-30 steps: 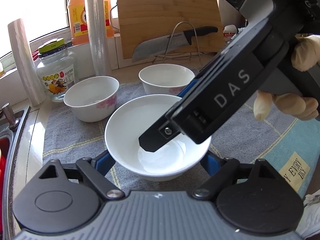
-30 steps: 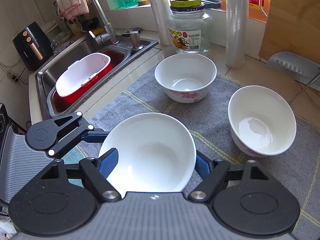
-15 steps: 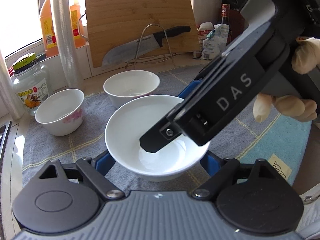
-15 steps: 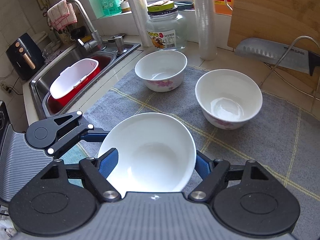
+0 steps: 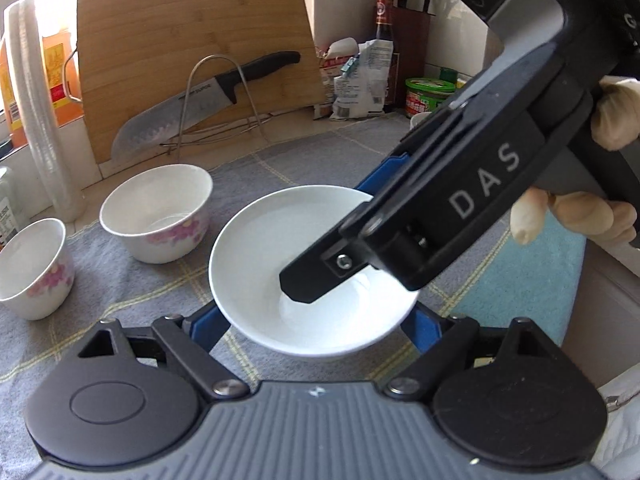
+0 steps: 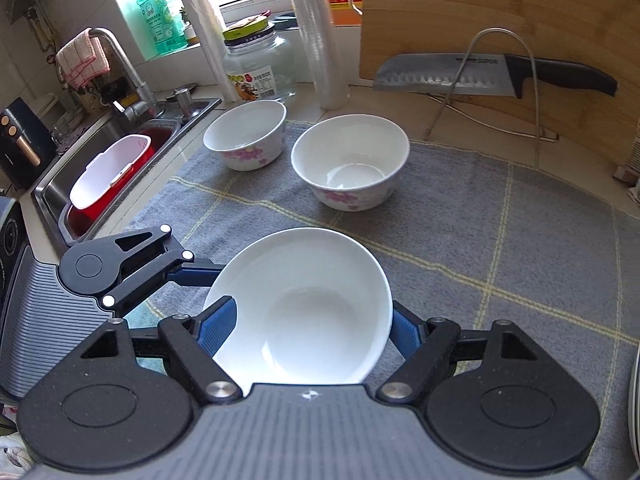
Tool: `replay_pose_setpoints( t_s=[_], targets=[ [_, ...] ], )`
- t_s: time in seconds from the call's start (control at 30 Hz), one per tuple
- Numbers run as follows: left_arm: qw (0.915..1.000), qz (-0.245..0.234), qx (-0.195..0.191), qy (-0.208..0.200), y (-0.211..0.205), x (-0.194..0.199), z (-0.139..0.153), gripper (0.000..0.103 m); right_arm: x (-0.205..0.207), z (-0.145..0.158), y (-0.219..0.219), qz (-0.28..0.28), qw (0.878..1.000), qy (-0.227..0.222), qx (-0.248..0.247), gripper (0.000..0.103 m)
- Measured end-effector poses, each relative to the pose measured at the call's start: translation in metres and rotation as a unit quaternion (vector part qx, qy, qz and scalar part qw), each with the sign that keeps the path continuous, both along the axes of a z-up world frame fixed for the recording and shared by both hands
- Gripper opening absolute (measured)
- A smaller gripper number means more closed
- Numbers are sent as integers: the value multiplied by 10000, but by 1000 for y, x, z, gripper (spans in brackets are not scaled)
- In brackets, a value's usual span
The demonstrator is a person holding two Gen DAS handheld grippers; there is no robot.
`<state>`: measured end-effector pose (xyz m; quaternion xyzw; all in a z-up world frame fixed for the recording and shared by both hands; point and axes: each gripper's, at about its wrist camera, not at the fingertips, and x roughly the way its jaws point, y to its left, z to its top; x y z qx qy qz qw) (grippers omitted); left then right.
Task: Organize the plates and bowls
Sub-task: 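Carry the held white bowl toward the plate stack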
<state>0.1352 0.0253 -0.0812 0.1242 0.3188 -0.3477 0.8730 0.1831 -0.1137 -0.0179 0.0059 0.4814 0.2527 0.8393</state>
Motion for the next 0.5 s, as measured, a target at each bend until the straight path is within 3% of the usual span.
replay_pose_setpoints(
  t_s=[0.5],
  targets=[
    [9995, -252, -4, 188, -46, 7, -11, 90, -2, -14, -44, -310, 9994, 124, -32, 85]
  ],
)
